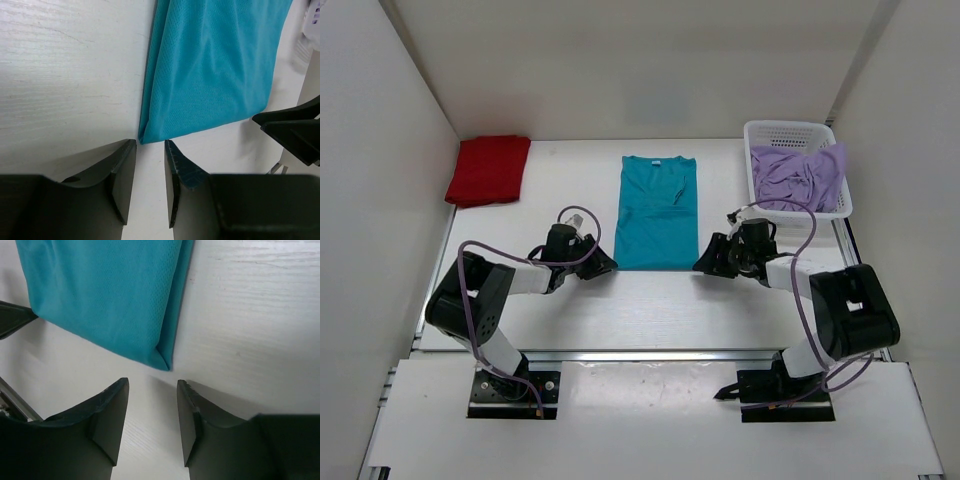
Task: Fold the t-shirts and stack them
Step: Fold the folded rectangular tshirt in 1/3 of the way, then grab one side of the 2/3 rectangular tshirt with both arms, then fold the long partially folded tshirt into a neat square, then put the neatly folded tshirt into the corner of the board with the left arm, then grab crumpled tshirt from bin with the right arm
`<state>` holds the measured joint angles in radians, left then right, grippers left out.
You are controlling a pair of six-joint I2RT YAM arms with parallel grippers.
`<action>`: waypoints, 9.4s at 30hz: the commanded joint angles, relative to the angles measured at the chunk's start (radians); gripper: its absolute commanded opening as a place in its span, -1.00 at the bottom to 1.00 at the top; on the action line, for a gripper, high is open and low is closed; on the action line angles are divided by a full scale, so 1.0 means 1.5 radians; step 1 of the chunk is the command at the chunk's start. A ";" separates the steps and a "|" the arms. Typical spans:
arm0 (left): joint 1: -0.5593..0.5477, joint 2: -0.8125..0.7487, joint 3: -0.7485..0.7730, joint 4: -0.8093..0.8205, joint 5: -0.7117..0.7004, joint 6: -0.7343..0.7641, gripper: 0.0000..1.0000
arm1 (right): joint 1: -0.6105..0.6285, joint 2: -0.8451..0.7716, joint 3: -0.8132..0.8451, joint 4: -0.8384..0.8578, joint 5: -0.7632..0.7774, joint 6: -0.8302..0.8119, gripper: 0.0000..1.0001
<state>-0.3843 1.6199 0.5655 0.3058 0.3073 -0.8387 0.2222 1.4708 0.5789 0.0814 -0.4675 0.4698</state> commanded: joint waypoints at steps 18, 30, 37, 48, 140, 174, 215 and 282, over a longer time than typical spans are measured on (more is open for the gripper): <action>-0.018 -0.017 -0.008 -0.026 -0.016 0.004 -1.00 | 0.034 0.033 -0.023 0.143 -0.009 0.063 -1.00; -0.088 -0.558 -0.194 -0.441 -0.013 0.062 -1.00 | 0.340 -0.452 -0.264 -0.130 0.198 0.250 -1.00; -0.103 -0.590 -0.007 -0.484 -0.015 0.052 -1.00 | 0.327 -0.512 -0.097 -0.237 0.216 0.193 -1.00; 0.027 -0.028 0.343 -0.270 -0.001 0.051 -1.00 | -0.026 0.012 0.304 -0.160 -0.063 0.000 -1.00; 0.034 0.240 0.212 -0.045 0.071 0.026 0.51 | -0.047 -0.048 0.142 -0.023 -0.164 0.031 0.12; 0.481 0.256 0.667 -0.050 0.118 -0.043 -0.65 | -0.040 -0.099 0.000 -0.047 -0.265 0.002 0.08; -0.222 -0.031 0.252 -0.193 -0.062 0.215 0.96 | -0.070 -0.073 0.342 -0.243 0.214 -0.045 -0.99; 0.290 -0.164 -0.094 0.095 0.216 -0.123 0.33 | -0.079 0.011 0.496 0.118 -0.223 0.125 -0.99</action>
<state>0.0238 1.4235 0.4213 0.4141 0.6071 -1.0046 0.1020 1.4467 1.5520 0.1246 -0.7464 0.5468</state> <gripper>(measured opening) 0.659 0.032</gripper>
